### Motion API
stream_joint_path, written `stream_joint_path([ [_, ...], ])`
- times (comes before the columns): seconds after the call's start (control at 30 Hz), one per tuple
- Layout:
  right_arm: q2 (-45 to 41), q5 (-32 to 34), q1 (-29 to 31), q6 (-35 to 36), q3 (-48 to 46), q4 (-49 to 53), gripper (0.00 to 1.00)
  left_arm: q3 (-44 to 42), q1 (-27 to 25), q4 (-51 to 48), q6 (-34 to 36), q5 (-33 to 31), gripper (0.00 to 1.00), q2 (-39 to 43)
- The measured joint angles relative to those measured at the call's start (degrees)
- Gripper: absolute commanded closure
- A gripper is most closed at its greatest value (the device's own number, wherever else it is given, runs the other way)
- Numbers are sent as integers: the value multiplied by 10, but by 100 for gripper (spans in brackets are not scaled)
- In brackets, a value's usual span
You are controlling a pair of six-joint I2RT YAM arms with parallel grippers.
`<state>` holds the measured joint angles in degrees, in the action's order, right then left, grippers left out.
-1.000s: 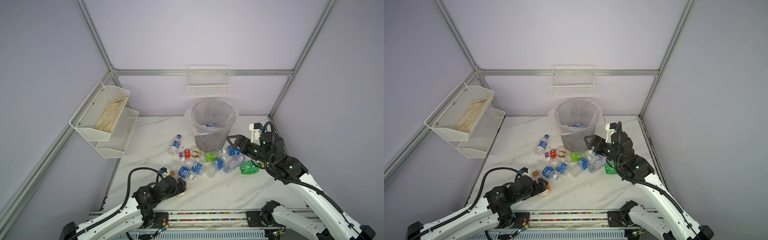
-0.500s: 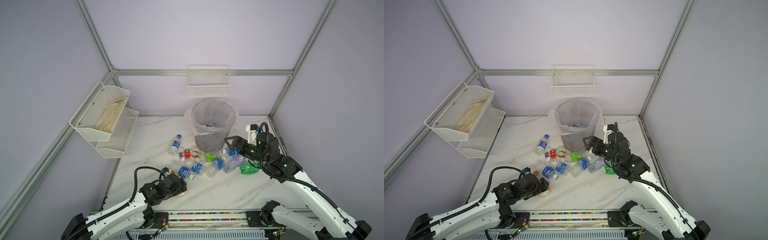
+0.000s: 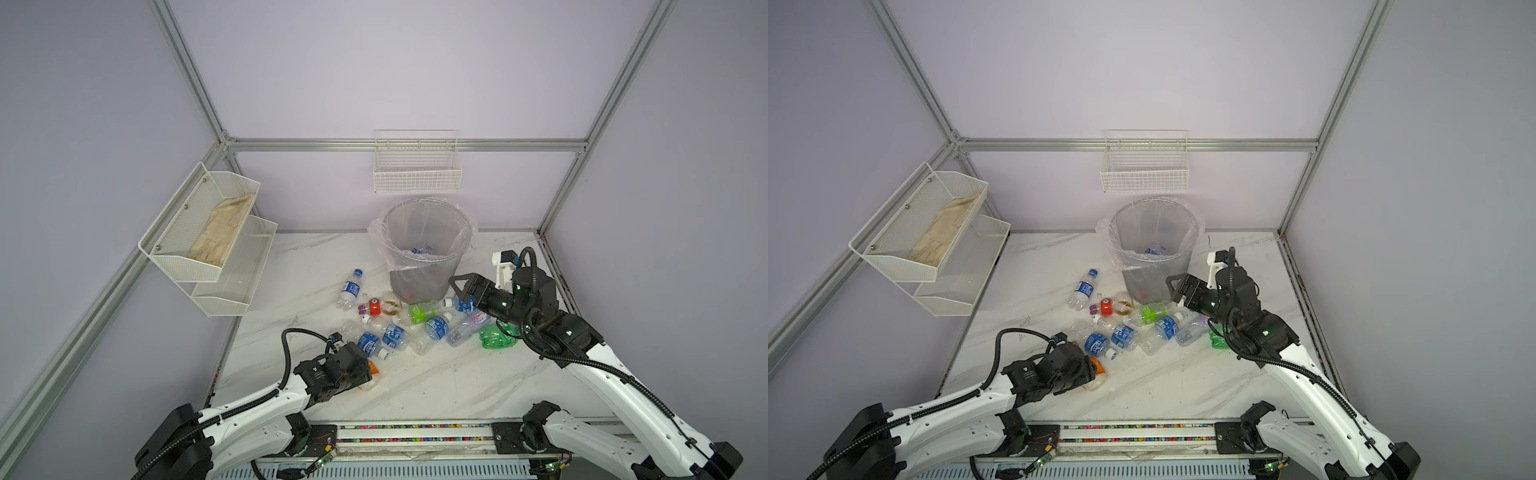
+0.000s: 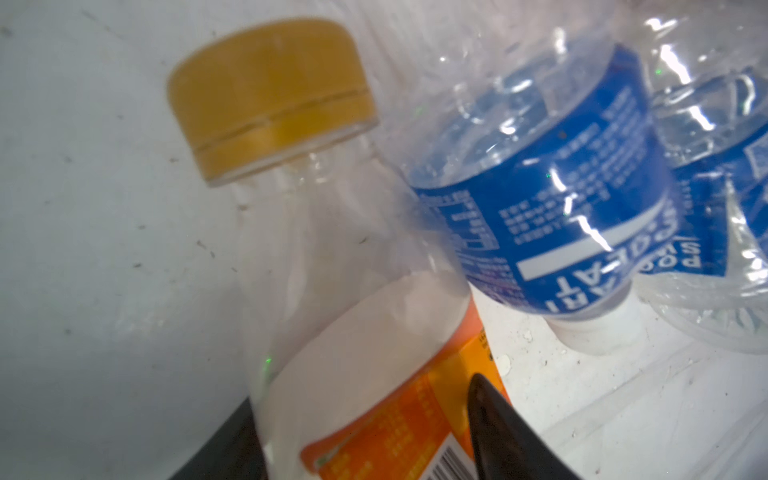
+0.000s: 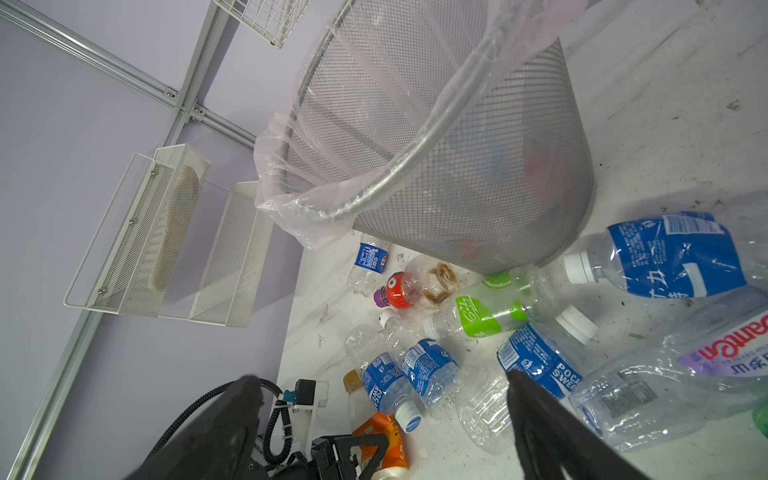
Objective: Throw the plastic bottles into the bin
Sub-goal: 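Close the left gripper around the orange-labelled yellow-capped bottle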
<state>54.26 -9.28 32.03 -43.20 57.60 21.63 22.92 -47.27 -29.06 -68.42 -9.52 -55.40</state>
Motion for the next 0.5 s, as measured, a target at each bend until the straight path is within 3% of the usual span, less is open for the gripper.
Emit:
stream_joint_path([
  [0.5,-1,0,0,-2,0,0,6,-4,1,-50,-25,-16,94,118],
])
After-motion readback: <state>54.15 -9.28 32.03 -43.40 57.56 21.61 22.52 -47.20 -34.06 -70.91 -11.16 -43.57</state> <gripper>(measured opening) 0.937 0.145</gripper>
